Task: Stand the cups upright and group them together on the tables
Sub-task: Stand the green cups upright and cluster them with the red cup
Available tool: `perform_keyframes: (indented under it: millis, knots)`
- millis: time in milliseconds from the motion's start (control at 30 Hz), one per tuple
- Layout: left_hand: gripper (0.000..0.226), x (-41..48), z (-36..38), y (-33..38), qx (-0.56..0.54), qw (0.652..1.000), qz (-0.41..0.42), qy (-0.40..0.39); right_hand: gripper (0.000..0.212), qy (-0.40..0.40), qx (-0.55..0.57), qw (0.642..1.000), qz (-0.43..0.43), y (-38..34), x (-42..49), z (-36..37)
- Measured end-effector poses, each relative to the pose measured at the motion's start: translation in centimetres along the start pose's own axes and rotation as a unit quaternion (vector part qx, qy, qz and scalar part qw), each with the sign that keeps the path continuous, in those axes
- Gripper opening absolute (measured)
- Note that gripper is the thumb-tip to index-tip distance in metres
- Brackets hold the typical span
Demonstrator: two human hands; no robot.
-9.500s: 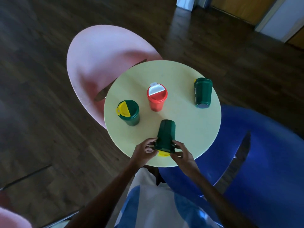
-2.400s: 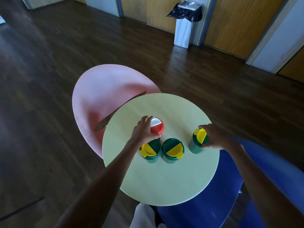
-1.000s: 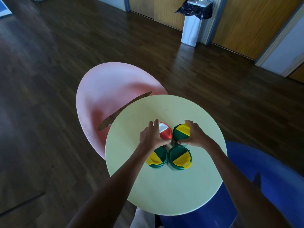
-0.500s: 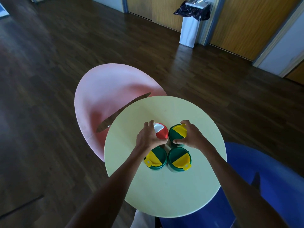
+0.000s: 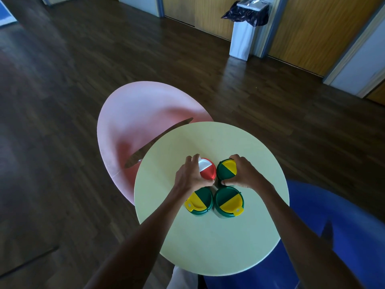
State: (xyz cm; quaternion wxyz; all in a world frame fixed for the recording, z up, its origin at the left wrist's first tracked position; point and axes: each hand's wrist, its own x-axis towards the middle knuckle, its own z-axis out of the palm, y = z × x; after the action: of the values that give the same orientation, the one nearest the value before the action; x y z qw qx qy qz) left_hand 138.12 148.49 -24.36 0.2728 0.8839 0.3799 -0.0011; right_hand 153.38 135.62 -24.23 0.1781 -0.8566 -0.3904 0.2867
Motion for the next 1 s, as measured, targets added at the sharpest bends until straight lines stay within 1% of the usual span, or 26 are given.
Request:
perform_keyframes:
  millis: [233,367,467,533,600,667,700,733,800,833,900,1000]
  knots:
    - [0.1,0.1,0.1,-0.3,-0.005,1.0,0.026,-0.01,0.091,0.022,0.005,1.0,0.014,0.3,-0.6,0.8]
    - [0.102,0.0,0.1,-0.3,0.0,0.999,0.033,-0.018,0.095,0.01,0.02,0.999,0.023,0.5,-0.5,0.6]
    - [0.106,0.0,0.1,-0.3,0.017,0.999,0.038,-0.026,0.098,-0.009,0.062,0.998,0.03,0.7,-0.6,0.2]
    - [0.108,-0.5,0.0,-0.7,0.031,0.998,0.052,-0.01,0.093,-0.004,0.124,0.991,0.05,1.1,-1.2,-0.1]
    - [0.101,-1.7,-0.2,-1.4,0.007,0.998,0.058,0.029,0.082,0.033,0.204,0.975,0.077,1.8,-2.6,0.0]
    - [0.089,-3.6,0.1,-2.4,-0.078,0.994,0.041,0.066,0.068,0.097,0.271,0.954,0.086,2.5,-4.9,1.1]
    - [0.085,-4.9,0.5,-3.0,-0.131,0.987,0.029,0.083,0.064,0.129,0.297,0.942,0.084,2.7,-6.2,1.9]
    - [0.083,-6.1,1.1,-3.8,-0.179,0.979,0.02,0.094,0.067,0.147,0.32,0.932,0.079,2.9,-7.6,3.0]
    - [0.085,-8.4,2.6,-5.2,-0.232,0.969,0.022,0.085,0.085,0.131,0.341,0.928,0.069,3.1,-9.8,5.1]
    - [0.087,-9.2,3.3,-5.9,-0.236,0.969,0.033,0.069,0.092,0.109,0.338,0.933,0.064,3.2,-10.6,6.1]
    - [0.095,-10.2,4.4,-6.6,-0.223,0.973,0.05,0.033,0.098,0.077,0.317,0.944,0.055,3.5,-11.4,7.7]
    - [0.101,-10.5,4.8,-6.4,-0.226,0.973,0.035,0.018,0.098,0.079,0.302,0.949,0.048,3.1,-11.5,8.7]
